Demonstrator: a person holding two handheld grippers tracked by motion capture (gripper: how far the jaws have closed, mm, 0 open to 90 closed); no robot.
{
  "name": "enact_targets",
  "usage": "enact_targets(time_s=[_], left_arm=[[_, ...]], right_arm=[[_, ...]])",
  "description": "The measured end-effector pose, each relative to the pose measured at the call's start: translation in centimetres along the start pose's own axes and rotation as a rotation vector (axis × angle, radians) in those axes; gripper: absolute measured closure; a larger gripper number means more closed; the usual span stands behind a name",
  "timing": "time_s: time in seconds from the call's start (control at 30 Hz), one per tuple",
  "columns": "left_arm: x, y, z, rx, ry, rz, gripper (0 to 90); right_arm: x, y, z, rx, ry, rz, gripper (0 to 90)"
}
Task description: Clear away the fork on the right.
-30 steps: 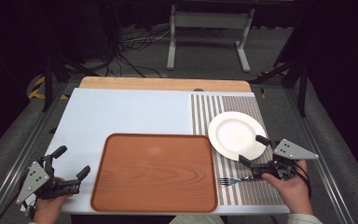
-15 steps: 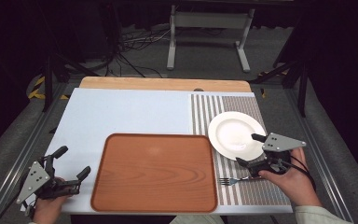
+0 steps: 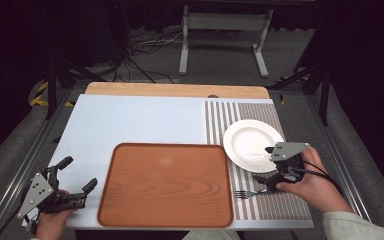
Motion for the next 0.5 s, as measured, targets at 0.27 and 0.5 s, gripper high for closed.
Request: enact_targets(time_s=[0.27, 0.5], left_arm=[[0.03, 0.0, 0.0, 0.0, -0.003, -0.004, 0.5], [0.05, -0.01, -0.05, 0.001, -0.003, -0.006, 0.5]], right_arm=[[0.25, 0.46, 0.0, 0.044, -0.04, 0.091, 4.8], [0.27, 0.83, 0.07, 0.077, -0.063, 0.159, 5.2]])
Point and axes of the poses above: each handheld gripper's, and its own axes: y roughly forward along the jaws, x roughly out of its top, z roughly to its left, the point moved 2 cm from there along y, roughly forward along the jaws, and after that the axes turned 12 degrees about -z, right-handed, at the moved point
